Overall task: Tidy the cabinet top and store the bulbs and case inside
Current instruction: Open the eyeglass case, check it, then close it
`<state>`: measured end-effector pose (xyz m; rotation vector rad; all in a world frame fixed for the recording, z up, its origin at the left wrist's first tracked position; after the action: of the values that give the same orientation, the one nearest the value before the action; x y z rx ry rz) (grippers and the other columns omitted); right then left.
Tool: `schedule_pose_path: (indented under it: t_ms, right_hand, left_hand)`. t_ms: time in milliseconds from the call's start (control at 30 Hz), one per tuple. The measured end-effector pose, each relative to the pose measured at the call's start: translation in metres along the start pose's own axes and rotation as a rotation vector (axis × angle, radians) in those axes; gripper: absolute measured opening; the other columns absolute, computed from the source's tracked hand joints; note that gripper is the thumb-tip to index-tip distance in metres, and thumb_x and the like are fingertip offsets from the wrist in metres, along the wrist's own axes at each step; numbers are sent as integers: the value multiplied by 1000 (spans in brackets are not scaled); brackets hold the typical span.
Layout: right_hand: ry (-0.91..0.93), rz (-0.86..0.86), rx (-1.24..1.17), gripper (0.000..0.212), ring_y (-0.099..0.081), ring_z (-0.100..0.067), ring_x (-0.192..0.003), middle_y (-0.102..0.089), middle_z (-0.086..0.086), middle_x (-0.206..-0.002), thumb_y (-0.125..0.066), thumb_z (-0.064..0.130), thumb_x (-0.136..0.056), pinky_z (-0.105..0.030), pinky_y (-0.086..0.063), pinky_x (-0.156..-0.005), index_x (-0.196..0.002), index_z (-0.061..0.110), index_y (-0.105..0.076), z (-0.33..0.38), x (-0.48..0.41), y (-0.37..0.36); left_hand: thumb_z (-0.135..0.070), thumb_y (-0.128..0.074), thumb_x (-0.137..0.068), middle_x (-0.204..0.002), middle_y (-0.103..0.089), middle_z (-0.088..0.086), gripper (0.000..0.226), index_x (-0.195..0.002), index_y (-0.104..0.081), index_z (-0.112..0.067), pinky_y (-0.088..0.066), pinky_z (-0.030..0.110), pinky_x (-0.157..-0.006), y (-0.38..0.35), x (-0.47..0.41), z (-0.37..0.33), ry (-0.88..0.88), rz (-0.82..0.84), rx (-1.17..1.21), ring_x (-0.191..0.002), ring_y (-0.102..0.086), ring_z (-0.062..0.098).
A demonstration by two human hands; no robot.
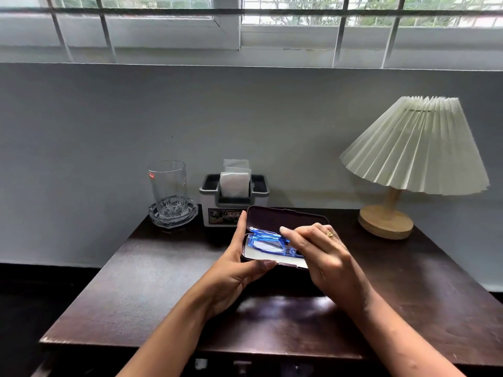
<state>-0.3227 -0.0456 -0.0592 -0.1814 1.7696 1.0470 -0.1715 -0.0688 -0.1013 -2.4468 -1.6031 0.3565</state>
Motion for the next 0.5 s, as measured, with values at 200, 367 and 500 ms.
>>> schedule_pose_path:
  t_ms: [200, 367, 500]
  right_hand:
    - [-36, 91, -37, 31, -56, -21, -74, -64, -10, -86, -43, -2, -86, -29, -43, -75, -111, 2, -61, -3, 0, -4]
    - [-62, 163, -74, 34, -52, -16, -80, -65, -8, -87, -38, 4, -87, -27, -42, -77, -111, 4, -62, -4, 0, -6]
    - [-61, 226, -94, 33, -51, -15, -80, -64, -7, -88, -41, 4, -85, -26, -42, -78, -111, 5, -61, -5, 0, -10]
  left_hand:
    - [8, -61, -65, -107, -72, -1, 104, -139, -15, -48, -55, 19, -78, 1, -1, 0, -10, -6, 29, -96, -66, 11]
    - [14, -59, -71, -112, -68, -4, 101, -139, -17, -47, -55, 19, -77, 1, -3, 1, -14, -24, 13, -95, -66, 11]
    - [20, -52, -77, -107, -71, -6, 97, -140, -17, -46, -56, 19, -73, 3, -4, 1, -14, -30, 8, -91, -67, 11]
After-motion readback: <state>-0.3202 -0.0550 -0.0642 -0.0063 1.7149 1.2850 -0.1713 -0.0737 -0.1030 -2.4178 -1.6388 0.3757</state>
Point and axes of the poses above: each hand's wrist, its own x-axis away from the middle knuckle, its own y-axis out of the back of the hand, z = x × y, the point moved 4 cm from there along -x, towards the middle knuckle
